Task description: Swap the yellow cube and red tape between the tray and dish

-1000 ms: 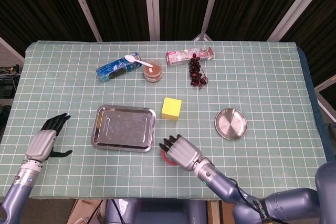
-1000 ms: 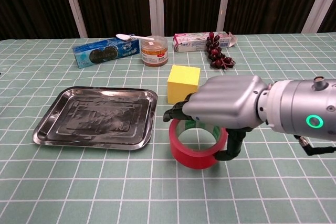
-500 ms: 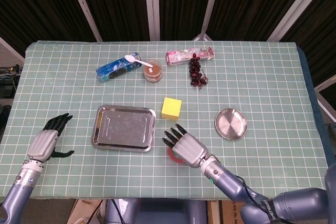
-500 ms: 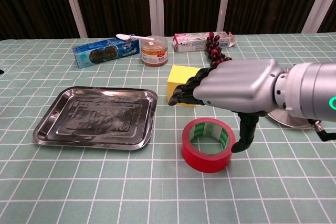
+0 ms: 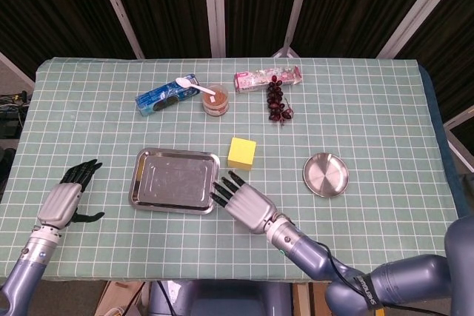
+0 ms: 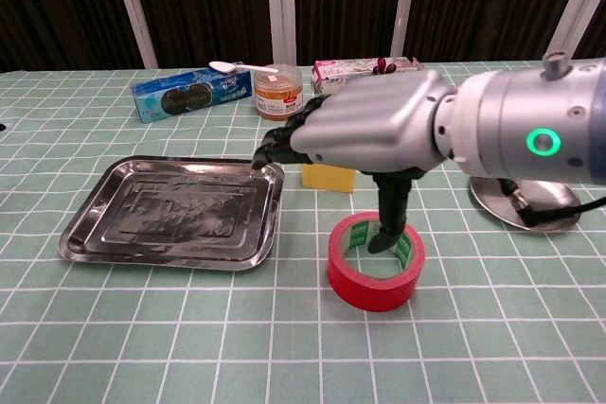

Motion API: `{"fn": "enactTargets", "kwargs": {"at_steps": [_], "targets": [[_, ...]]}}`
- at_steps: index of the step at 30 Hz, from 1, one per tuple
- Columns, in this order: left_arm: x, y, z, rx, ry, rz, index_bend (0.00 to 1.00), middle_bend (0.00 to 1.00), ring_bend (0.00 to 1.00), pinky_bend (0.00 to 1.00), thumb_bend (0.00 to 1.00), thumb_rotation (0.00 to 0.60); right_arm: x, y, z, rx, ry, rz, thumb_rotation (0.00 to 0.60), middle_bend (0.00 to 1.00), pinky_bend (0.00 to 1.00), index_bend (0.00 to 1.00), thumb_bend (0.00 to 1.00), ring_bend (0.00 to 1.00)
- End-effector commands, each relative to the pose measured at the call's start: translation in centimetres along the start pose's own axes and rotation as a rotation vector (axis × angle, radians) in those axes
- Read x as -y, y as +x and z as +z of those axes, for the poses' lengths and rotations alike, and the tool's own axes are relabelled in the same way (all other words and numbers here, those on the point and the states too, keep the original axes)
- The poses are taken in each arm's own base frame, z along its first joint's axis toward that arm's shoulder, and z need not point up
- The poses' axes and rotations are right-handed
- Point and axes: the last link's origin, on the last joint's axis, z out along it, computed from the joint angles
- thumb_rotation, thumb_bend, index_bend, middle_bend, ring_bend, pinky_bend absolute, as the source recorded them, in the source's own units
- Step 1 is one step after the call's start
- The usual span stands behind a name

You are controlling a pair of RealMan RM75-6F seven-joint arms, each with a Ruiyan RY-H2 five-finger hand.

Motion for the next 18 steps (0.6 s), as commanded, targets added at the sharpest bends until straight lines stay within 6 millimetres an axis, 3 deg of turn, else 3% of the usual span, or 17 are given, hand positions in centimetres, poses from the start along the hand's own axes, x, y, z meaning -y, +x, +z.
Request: {"fn": "enactTargets", "kwargs": {"at_steps": [1,7,18], "targets": [[0.2,0.1,-0.1,-0.002,0.006,-0.002,0.0,0.01,0.0,0.0,0.03,0.6,-0.6,0.7,1.5,-0.002,-0.023,-0.006,0.6,0.0,0.0,0.0,0.15,0.0],[0.5,0.1,-0.3,-0.005,0.018,-0.006,0.0,0.01,0.0,0.0,0.03,0.6,-3.1,0.6,3.4,0.013,-0.099,0.003,0.6,0.0,0.0,0.0,0.15,0.0],[0.7,0.0,-0.5,-0.005,0.03,0.0,0.0,0.01,0.0,0.0,0.03,0.6,-5.5,-0.5,6.6,0.054,-0.156,0.007,0.6,0.0,0.0,0.0,0.15,0.0]]}}
